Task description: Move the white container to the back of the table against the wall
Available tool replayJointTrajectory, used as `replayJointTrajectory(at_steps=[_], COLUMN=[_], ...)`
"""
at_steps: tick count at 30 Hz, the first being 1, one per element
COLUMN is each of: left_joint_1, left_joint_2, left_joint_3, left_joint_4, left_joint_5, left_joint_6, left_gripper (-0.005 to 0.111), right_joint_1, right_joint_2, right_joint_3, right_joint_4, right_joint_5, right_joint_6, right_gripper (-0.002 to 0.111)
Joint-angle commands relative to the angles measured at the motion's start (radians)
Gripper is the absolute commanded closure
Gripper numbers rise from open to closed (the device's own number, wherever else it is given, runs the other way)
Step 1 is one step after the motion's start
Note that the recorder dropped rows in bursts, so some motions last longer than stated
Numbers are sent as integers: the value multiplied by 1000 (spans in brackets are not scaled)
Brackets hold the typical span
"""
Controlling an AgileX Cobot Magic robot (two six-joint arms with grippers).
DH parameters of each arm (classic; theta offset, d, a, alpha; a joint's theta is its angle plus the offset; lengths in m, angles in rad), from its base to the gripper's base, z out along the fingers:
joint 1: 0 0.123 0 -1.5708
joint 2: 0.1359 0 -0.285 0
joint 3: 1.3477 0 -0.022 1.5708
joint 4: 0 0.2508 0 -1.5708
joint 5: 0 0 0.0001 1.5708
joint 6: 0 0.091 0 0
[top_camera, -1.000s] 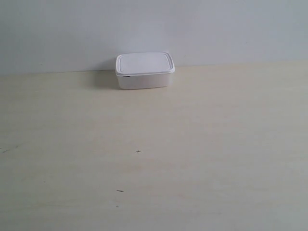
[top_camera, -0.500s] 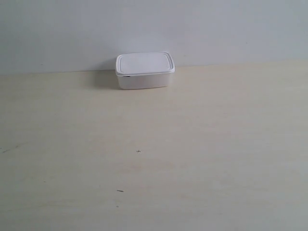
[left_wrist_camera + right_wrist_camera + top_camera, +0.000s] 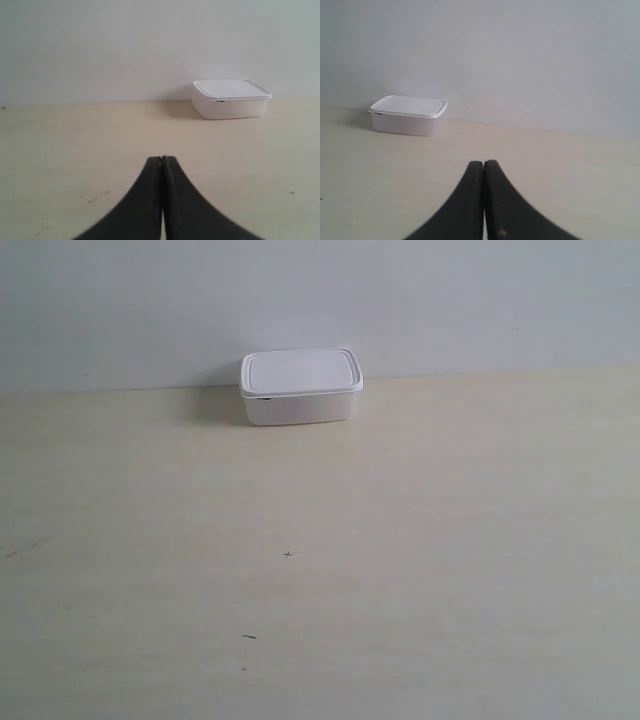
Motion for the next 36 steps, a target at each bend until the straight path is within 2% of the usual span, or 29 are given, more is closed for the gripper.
replayJointTrajectory(at_steps=[1,10,18,25,36], left_joint_1=[3,3,3,3,3], left_joint_2=[-5,-5,-5,-5,-5], left_joint_3=[3,3,3,3,3], left_joint_4=[10,10,74,106,106], left_joint_5=[11,11,12,145,116], left_joint_6=[-11,-11,-9,-9,-12], left_gripper=[107,107,107,107,107], right_joint_1=[-5,-5,-5,-5,-5], right_joint_2=[-4,-4,-4,-4,-4], right_joint_3=[4,4,4,4,4], right_joint_4=[-11,-11,-9,-9,-9], right_joint_5=[7,7,7,7,7], right_joint_6=[-3,-3,-3,-3,-3], right_gripper=[108,108,108,108,108])
